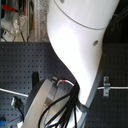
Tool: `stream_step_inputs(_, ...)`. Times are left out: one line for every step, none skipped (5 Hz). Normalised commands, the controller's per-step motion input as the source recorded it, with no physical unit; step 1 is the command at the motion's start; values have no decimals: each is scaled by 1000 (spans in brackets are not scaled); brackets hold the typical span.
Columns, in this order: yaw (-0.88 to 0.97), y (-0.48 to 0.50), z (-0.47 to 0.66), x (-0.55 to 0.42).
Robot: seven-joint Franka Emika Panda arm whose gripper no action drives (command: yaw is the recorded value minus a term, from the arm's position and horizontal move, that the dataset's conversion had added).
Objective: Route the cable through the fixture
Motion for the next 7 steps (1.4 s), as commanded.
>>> stream_step_inputs(0, 31, 0, -14)
stream_step_inputs(206, 296, 361, -27)
stream_step_inputs(537, 398, 261, -25)
stream_step_inputs(589, 223, 318, 34)
stream_step_inputs(766, 182, 261, -36)
stream_step_inputs(726, -5, 296, -60)
stream_step_inputs(683, 101, 145, -136)
